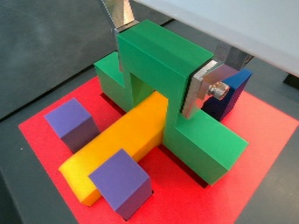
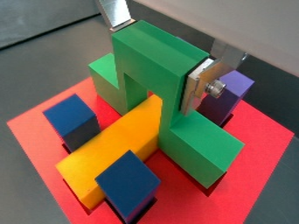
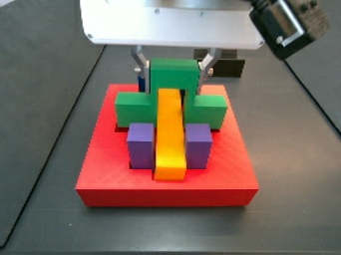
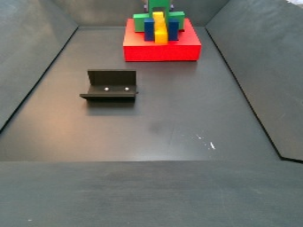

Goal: Pick up the green object. Move up. Move to above the board. Insert the green object.
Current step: Insert the green object.

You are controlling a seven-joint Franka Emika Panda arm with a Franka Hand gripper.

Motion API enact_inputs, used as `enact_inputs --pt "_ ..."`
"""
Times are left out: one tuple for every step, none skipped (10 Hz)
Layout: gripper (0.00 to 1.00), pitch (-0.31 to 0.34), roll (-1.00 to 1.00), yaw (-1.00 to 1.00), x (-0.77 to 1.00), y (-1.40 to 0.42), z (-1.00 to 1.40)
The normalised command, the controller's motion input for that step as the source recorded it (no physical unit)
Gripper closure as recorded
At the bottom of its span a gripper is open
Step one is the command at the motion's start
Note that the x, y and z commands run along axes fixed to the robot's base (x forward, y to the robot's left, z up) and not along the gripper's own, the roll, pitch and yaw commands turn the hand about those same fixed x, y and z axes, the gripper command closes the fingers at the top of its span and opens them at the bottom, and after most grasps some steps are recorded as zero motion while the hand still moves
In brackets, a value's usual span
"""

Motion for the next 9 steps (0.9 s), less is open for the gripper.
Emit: enact_inputs --pt "1.00 -0.044 -0.07 -0.20 0.00 -0.07 -0.15" --pt "1.00 -0.066 -0.10 -0.21 0.04 -0.02 -0.14" --pt "1.00 -0.063 -0.08 -0.24 0.09 0.00 -0.15" --pt "1.00 -0.074 -0.08 -0.32 0.07 -0.07 -0.10" --pt "1.00 -0.041 -0.04 -0.25 0.02 0.00 -0.13" --pt "1.00 -0.014 0.00 -0.07 0.00 0.00 -0.14" --pt "1.00 -0.007 0.02 0.06 0.05 -0.01 -0.21" --pt "1.00 -0.011 0.06 0.21 0.00 0.00 -0.26" --pt "1.00 -0.027 0.06 0.32 0.00 0.00 -0.25"
